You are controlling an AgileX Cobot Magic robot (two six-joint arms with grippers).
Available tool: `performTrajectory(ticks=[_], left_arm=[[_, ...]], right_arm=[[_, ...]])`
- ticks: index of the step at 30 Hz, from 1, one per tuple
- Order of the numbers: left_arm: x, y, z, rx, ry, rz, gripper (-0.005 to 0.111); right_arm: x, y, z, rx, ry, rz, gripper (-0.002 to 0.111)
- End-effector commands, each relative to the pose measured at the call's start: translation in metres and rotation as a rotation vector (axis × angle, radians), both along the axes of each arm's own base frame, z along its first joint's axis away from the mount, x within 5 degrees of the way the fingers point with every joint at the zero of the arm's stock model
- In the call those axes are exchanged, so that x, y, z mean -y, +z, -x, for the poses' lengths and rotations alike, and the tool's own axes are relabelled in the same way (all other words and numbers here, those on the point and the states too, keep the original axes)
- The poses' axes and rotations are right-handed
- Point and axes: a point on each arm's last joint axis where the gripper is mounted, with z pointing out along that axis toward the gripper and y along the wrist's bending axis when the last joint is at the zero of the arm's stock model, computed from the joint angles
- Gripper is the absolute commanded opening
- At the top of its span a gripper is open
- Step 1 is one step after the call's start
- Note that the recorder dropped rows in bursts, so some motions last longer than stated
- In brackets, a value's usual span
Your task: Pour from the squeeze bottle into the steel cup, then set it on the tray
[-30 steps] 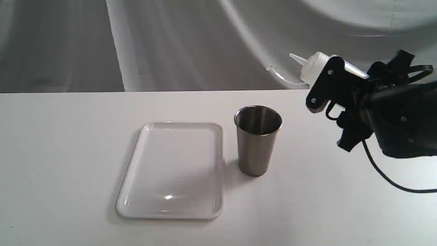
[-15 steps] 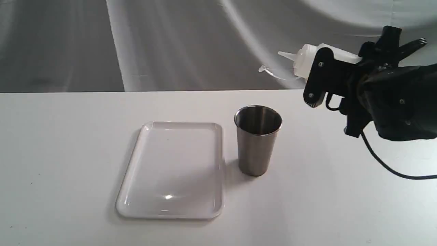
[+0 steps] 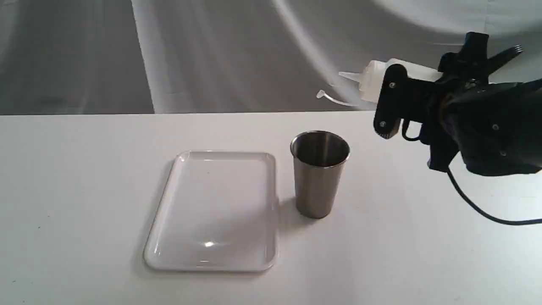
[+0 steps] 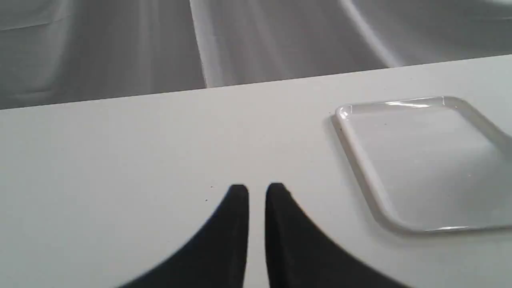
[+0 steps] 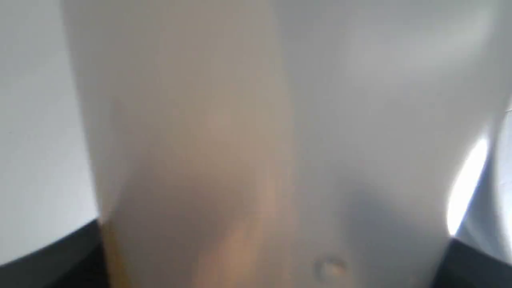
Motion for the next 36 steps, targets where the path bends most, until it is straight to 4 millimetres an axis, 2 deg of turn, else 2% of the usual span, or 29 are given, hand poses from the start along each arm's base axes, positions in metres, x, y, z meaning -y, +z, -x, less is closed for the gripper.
performTrajectory(ticks=[1, 5, 9, 15, 27, 36], left_arm=[[0.0002, -0.0006, 0.0001, 0.008, -0.006, -0.007, 0.008], [0.0002, -0.0006, 0.0001, 0.008, -0.006, -0.007, 0.008], [0.0002, -0.0006, 0.0001, 0.008, -0.006, -0.007, 0.008], [0.0002, -0.0006, 0.0001, 0.008, -0.006, -0.007, 0.008], [0.0002, -0.0006, 0.0001, 0.008, -0.006, -0.007, 0.008], [0.0002, -0.0006, 0.0001, 0.008, -0.006, -0.007, 0.008]], right_arm=[[0.0001, 0.0082, 0.0000, 0.031, -0.003, 0.016, 0.000], [-0.0004, 0.0079, -0.0001, 0.023, 0.008, 0.024, 0.000], [0.0001, 0.0081, 0.0000, -0.041, 0.062, 0.165, 0.000], [-0.0010, 0.0076, -0.0003, -0.098, 0.122, 0.272, 0.000], [-0.0030, 0.0066, -0.0008, -0.122, 0.164, 0.305, 0.000], [-0.0030, 0.0066, -0.0008, -0.166, 0.206, 0.400, 0.000]])
